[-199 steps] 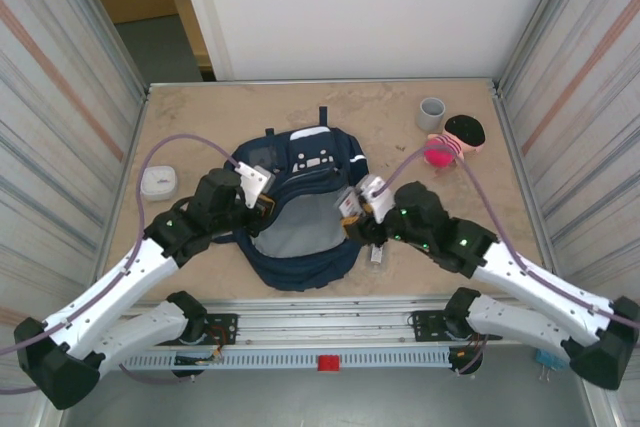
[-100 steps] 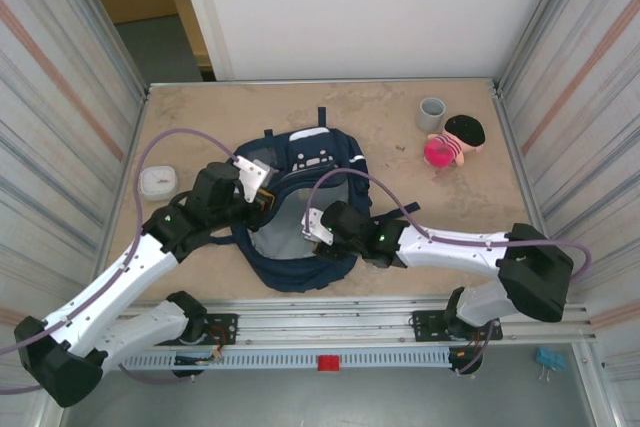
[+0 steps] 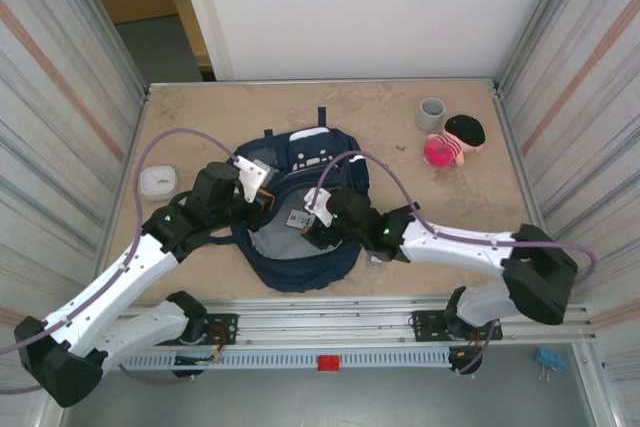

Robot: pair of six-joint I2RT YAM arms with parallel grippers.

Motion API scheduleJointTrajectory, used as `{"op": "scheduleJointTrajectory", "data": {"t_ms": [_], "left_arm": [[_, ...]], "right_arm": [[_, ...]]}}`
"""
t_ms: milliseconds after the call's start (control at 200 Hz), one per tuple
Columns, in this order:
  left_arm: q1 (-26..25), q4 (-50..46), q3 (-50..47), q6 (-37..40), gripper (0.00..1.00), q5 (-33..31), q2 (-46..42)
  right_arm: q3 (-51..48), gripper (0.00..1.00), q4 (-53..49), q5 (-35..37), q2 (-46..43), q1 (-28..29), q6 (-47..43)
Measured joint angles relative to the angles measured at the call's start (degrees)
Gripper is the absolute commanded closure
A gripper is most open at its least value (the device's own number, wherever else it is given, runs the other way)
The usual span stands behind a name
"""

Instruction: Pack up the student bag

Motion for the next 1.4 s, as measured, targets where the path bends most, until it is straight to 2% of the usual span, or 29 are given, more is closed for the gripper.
{"op": "scheduleJointTrajectory", "data": {"t_ms": [261, 406, 546, 702, 902, 1087, 1238, 1343, 1403], "left_arm": [[-0.3, 2.8, -3.6, -1.4, 1.0, 1.3, 0.0], [-4.4, 4.6, -5.9, -1.0, 1.0, 0.6, 3.2], [-8.5, 5.8, -8.7, -1.0, 1.0, -0.3, 9.4], [-11.5, 10.7, -12.5, -3.2, 1.0, -1.5, 15.5], [-11.9, 17.6, -14.3, -8.0, 1.0, -1.5, 16.1], [-12.1, 24.6, -14.3, -12.2, 1.0, -1.8, 16.1], [-12.7, 26.3, -12.9, -13.7, 1.0, -2.6, 17.1], [-13.2, 26.8, -11.1, -14.4, 0.95, -3.0, 18.8], [-13.4, 26.9, -10.4, -14.9, 0.89, -3.1, 19.4]], "right_arm": [[-7.9, 0.2, 0.7, -14.0, -17.8, -4.5, 19.8], [-13.4, 0.18, 2.4, -20.0, -22.3, -4.5, 33.4], [-16.6, 0.17, 2.0, -21.6, -24.5, -4.8, 44.2], [-16.8, 0.16, -0.2, -21.8, -25.7, -6.0, 52.5], [-19.9, 0.16, 1.5, -25.8, -24.8, -8.6, 61.6], [-20.4, 0.18, 4.6, -30.1, -21.9, -13.1, 66.3], [-19.5, 0.18, 8.8, -33.2, -18.8, -16.3, 68.1], [-17.2, 0.2, 9.7, -34.8, -15.7, -17.3, 68.0], [-15.9, 0.21, 10.6, -35.5, -14.1, -17.9, 67.9]]}}
